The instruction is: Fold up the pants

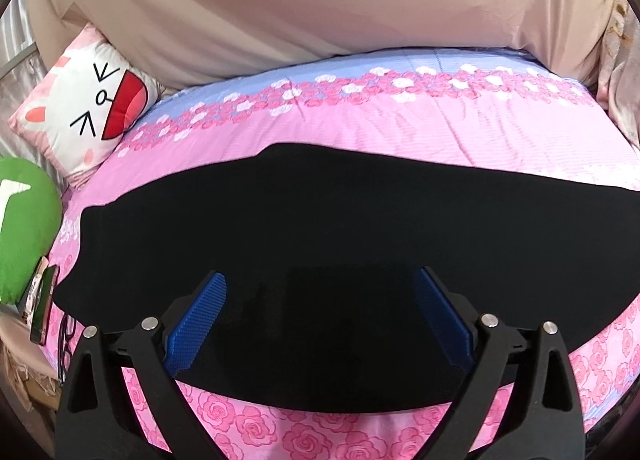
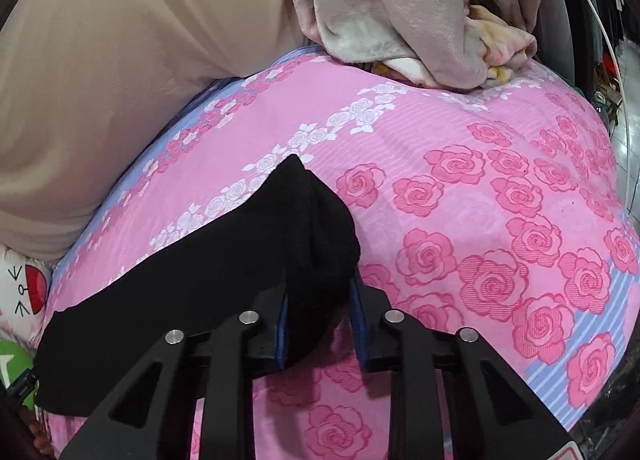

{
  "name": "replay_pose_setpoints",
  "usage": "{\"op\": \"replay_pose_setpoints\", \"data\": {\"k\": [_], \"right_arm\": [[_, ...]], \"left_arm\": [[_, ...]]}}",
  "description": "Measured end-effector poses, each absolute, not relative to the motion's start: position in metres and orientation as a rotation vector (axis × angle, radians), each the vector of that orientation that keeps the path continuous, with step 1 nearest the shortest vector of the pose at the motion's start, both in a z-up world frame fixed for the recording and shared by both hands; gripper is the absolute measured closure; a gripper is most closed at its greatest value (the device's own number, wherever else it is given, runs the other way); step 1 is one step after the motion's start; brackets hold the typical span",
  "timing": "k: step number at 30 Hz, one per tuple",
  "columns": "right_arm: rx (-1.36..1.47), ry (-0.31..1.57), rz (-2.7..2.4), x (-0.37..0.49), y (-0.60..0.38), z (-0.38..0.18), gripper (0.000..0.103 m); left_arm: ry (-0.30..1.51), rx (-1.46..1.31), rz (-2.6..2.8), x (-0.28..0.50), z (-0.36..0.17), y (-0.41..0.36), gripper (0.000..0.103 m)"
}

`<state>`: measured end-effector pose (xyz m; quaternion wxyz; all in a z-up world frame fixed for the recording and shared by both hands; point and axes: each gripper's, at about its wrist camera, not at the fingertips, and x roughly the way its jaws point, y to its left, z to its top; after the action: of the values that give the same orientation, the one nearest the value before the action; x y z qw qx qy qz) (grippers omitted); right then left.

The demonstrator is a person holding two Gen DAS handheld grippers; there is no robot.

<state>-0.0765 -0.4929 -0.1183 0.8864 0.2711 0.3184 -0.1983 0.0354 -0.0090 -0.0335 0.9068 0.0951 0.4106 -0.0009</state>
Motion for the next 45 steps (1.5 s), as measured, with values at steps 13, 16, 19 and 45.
{"op": "replay_pose_setpoints", "data": {"k": [13, 16, 19, 45], "right_arm": [[0.440, 0.614, -0.294, -0.045, -0.410, -0.061, 0.085], [0.376, 0.618, -0.213, -0.022, -0.366, -0.044, 0.085], [0.325, 0.624, -0.099, 0.005, -0.317, -0.032, 0.085], [0.135, 0.760, 0.195, 0.050, -0.146, -0.054, 0.034]], "left_arm": [[0.877, 0.145, 0.025, 0.039, -0.048, 0.036, 0.010], [0.876, 0.127, 0.032, 0.038, -0.049, 0.048, 0.010], [0.875, 0.101, 0.041, 0.037, -0.050, 0.065, 0.010], [0.857, -0.011, 0.132, 0.028, -0.050, 0.150, 0.010]]}}
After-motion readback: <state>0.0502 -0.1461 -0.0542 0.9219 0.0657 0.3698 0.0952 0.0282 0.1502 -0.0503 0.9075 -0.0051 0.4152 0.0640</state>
